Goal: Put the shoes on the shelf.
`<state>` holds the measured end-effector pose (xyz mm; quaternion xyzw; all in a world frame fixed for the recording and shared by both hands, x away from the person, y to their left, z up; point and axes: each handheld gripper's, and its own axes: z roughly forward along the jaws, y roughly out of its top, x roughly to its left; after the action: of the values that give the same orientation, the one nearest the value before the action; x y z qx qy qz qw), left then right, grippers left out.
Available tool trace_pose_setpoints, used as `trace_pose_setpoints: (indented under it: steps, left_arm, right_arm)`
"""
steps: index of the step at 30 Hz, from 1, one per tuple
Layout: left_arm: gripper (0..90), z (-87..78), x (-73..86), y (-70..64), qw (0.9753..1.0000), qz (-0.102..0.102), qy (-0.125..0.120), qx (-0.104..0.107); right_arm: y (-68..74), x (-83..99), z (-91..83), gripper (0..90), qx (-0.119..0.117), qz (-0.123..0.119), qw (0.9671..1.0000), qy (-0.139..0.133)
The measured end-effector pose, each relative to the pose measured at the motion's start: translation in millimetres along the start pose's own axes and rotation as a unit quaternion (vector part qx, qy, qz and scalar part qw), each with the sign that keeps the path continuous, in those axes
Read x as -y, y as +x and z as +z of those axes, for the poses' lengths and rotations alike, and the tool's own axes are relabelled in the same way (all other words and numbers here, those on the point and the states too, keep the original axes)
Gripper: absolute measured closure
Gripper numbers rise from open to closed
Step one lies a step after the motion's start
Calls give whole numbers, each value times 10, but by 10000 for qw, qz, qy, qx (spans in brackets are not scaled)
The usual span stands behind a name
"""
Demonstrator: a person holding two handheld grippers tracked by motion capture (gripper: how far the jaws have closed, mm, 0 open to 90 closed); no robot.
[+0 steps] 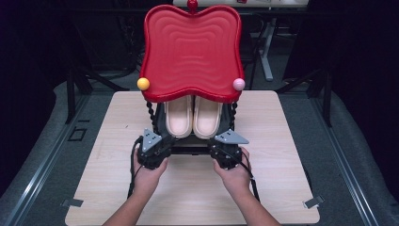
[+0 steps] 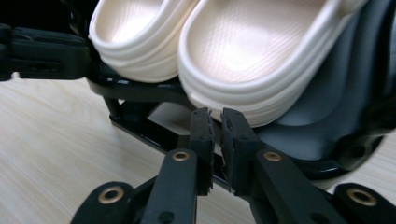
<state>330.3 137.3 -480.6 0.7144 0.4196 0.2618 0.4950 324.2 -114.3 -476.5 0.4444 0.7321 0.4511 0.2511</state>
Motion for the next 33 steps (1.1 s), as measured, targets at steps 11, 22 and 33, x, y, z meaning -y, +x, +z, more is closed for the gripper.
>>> trace_pose_setpoints:
  steps: [11,22,33]
  left_arm:
    - [543,43,-153,73,9995,-187,-247,-75]
    - [495,239,-159,160,9990,-317,-106,-287]
    - [566,333,-150,167,9988,-325,-78,-349]
  right_arm:
    - [-116,-222,-42,644,251,236,9989,-325]
    - [-137,-214,157,541,423,453,9974,-354]
    - [-182,-186,223,567,516,409,9967,-467]
